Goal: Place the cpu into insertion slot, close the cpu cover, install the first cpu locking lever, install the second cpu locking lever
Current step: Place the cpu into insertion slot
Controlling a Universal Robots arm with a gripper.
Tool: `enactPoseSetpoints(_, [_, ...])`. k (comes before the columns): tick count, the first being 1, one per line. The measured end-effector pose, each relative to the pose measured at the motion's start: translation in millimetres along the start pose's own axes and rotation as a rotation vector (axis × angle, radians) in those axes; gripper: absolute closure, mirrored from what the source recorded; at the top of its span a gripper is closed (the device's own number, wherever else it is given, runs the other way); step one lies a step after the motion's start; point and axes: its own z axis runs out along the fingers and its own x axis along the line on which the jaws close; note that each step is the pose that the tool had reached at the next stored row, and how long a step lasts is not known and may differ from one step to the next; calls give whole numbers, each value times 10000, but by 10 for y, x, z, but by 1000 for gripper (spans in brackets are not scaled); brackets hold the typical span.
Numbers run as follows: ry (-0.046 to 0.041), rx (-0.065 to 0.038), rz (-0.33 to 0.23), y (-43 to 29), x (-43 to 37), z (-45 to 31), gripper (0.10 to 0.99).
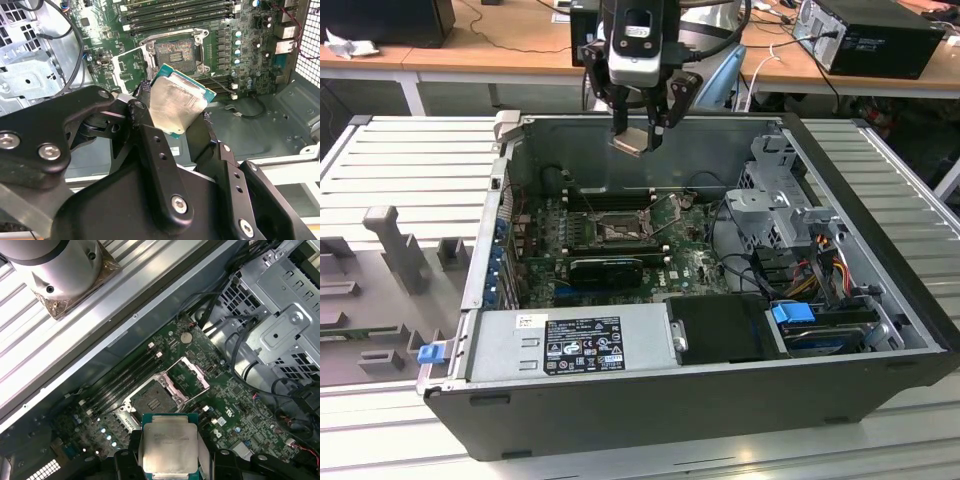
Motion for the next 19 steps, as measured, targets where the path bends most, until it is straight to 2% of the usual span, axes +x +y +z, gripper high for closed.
enactPoseSetpoints(8, [-39,-8,428,0,0,3,557])
enactPoseSetpoints(15, [-122,-26,1378,-1,0,16,557])
enactPoseSetpoints(19, [-187,-39,2105,-2,-1,22,557])
